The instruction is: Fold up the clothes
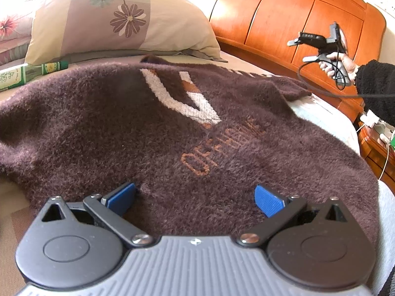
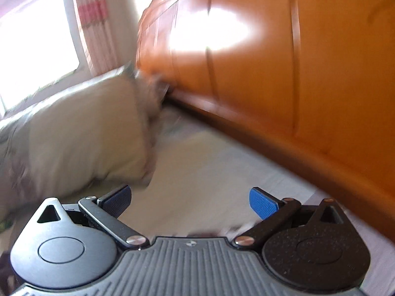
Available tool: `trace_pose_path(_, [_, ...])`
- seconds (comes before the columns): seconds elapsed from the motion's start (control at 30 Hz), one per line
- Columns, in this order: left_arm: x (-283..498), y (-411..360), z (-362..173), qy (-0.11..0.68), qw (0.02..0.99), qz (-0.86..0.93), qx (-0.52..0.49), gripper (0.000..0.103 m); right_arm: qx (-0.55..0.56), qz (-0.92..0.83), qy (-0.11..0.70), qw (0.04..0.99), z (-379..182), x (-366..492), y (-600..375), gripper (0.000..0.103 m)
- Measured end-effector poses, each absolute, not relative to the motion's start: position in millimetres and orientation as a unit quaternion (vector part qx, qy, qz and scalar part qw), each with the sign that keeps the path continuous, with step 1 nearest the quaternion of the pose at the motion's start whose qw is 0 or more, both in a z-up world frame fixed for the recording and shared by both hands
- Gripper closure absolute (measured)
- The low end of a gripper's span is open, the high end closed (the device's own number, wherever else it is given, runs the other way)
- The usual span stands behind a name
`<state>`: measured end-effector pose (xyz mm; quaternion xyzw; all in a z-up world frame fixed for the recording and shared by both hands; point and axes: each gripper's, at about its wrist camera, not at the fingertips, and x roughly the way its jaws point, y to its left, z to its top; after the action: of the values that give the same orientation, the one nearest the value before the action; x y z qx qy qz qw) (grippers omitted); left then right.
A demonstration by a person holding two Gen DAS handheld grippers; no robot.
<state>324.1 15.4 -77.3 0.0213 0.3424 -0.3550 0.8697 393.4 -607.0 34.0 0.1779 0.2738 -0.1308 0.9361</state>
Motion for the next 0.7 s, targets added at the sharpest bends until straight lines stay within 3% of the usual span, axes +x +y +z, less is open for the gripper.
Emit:
trace_pose_path(0.53, [324.1, 15.6, -78.4, 0.340, 0.869, -0.358, 0.023, 0.001, 0.089, -0.186, 0.485, 0.850, -48.1, 426.9, -593.8, 0.000])
trace_pose_path(0.7, [323.8, 16.3, -78.5, 0.340, 0.870, -0.358, 0.021, 0.001, 0.074, -0.259, 0.464, 0.844, -45.4, 436.7, -605.6, 0.000])
